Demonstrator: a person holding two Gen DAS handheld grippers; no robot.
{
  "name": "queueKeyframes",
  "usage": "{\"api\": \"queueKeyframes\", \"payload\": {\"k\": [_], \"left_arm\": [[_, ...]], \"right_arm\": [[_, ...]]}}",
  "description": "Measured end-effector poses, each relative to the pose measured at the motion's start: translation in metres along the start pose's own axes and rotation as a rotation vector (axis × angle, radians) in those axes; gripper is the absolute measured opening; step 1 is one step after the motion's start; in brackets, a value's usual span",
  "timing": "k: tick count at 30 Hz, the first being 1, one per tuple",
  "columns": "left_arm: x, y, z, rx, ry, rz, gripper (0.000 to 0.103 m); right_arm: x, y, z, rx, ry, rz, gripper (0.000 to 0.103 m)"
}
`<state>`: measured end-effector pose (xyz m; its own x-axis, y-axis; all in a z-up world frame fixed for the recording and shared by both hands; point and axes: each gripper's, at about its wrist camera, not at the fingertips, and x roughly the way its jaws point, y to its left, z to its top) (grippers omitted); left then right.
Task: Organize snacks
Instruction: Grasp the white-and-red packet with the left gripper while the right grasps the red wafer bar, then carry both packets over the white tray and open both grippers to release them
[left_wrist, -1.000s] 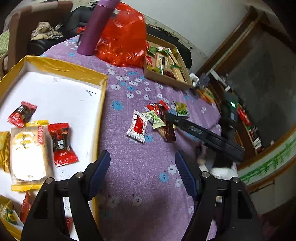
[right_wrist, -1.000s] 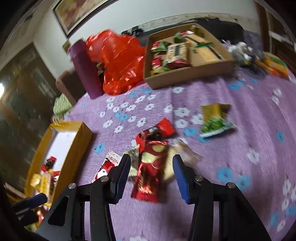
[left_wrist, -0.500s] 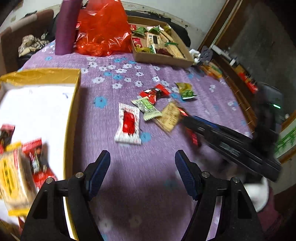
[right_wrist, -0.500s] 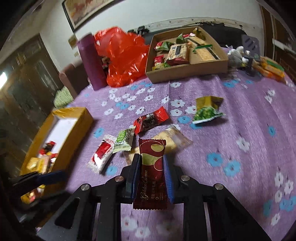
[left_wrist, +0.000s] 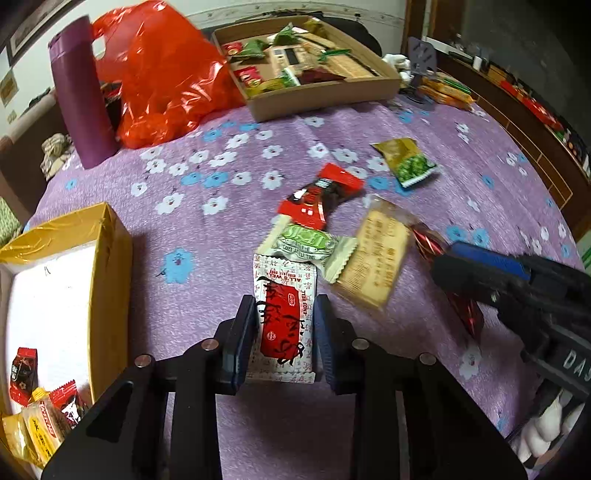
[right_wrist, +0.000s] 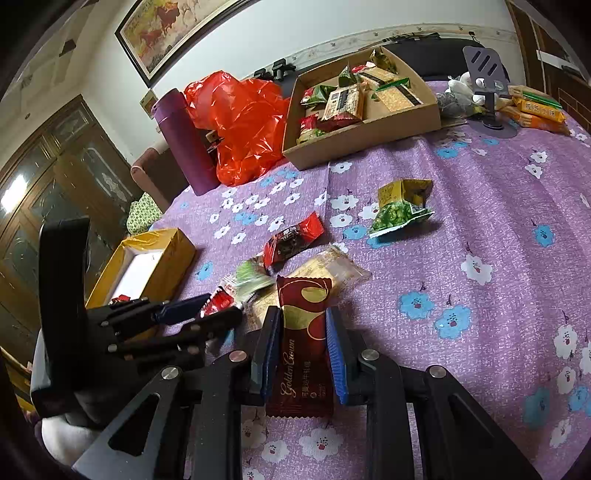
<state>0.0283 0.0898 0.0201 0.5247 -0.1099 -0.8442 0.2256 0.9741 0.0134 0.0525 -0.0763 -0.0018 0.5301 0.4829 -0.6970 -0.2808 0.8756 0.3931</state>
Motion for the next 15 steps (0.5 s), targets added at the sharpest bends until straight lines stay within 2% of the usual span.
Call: {"api": "queueKeyframes", "payload": {"k": [3,4,10,15], "left_arm": [[-0.004,0.0,-0.005,-0.026,-0.01,-0.015,0.027],[-0.008,0.001,-0.007,-0.045,-0.022,-0.024,0.023],[-0.042,0.015,-0.023,-0.123,-0.08,-0.083,0.022],[-0.033,0.017,-0.028,-0.144,-0.045,-0.114,0.023]], "right_arm": [[-0.003,-0.001,0.0,0.005,-0.009,0.003,0.025],[-0.004,-0.001,0.0,0.005,-0.014,0.004,0.025],[-0.005,0.004,-0.002,-0.014,-0.028,-0.001,0.025],[0.001,0.007,-0.006,-0.008,-0.015,-0.001,0.025]]}}
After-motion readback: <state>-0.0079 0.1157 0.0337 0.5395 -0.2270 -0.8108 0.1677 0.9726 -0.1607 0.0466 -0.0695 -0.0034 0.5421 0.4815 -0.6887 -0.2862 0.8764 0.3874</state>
